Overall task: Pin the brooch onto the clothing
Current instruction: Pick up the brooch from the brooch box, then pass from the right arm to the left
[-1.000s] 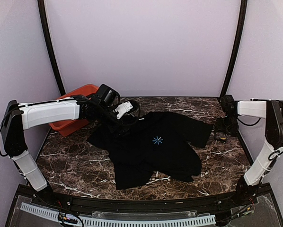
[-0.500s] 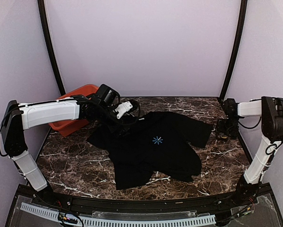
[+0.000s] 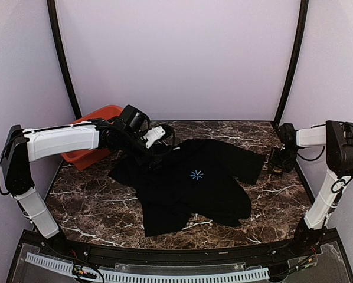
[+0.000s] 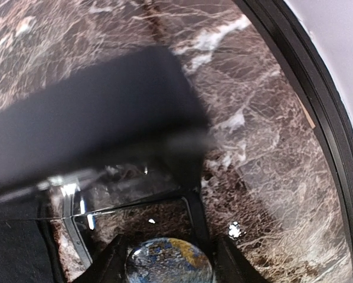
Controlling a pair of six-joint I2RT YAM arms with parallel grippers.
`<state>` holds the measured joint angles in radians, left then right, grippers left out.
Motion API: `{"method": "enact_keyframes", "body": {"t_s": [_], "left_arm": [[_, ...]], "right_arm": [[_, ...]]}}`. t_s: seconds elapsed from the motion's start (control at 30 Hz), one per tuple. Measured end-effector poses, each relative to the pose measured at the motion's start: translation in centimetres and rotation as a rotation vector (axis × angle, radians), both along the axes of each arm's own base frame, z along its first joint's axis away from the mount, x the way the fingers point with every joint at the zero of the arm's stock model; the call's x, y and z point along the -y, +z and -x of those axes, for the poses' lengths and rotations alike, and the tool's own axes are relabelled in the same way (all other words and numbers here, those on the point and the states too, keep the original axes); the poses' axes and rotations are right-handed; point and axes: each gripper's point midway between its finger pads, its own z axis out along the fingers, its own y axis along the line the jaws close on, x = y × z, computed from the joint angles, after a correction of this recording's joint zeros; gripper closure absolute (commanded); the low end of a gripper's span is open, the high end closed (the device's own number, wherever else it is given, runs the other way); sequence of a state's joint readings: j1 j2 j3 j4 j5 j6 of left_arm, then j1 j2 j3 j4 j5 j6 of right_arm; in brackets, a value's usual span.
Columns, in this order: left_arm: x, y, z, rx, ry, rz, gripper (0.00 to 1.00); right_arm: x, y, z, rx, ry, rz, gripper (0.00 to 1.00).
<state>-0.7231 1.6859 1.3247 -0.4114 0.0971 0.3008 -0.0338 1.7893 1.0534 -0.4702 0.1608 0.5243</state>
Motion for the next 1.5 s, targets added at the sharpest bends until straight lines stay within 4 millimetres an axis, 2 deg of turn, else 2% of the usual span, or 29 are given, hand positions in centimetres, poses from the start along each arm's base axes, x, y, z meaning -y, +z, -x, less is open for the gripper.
{"method": "enact_keyframes", "body": {"t_s": [0.3, 0.7, 0.87, 0.93, 1.03, 1.17, 1.27, 1.37, 1.5], "left_arm": [[0.0, 0.0, 0.0, -0.002, 0.003, 0.002, 0.01], [0.1, 0.0, 0.1, -0.011, 0.005, 0.010, 0.01], [0.6, 0.1, 0.4, -0.023, -0.013, 0.035, 0.01], [1.0, 0.1, 0.7, -0.034, -0.036, 0.059, 0.01], [1.6, -0.4, 1.7, -0.058, -0.090, 0.091, 0.01], [2.1, -0.4, 3.8, -0.078, -0.192, 0.142, 0.01], [2.6, 1.4, 5.9, -0.063, -0.306, 0.219, 0.01], [3.1, 4.0, 7.9, -0.023, -0.413, 0.310, 0.01], [3.4, 6.7, 9.9, 0.026, -0.523, 0.404, 0.01]], "right_arm": [[-0.1, 0.2, 0.1, 0.008, 0.010, -0.005, 0.59], [-0.3, 2.4, 0.3, 0.058, 0.019, -0.008, 0.62], [-2.2, 4.3, 0.1, 0.119, 0.066, -0.102, 0.64], [-4.1, 6.4, -0.2, 0.179, 0.124, -0.167, 0.64], [-8.6, 9.7, -0.5, 0.261, 0.259, -0.262, 0.63], [-16.5, 14.1, -0.5, 0.324, 0.498, -0.460, 0.63], [-22.6, 16.9, 1.1, 0.325, 0.693, -0.668, 0.63], [-27.4, 18.6, 3.9, 0.285, 0.853, -0.863, 0.62], [-31.3, 20.6, 7.4, 0.224, 1.000, -1.074, 0.62]]}}
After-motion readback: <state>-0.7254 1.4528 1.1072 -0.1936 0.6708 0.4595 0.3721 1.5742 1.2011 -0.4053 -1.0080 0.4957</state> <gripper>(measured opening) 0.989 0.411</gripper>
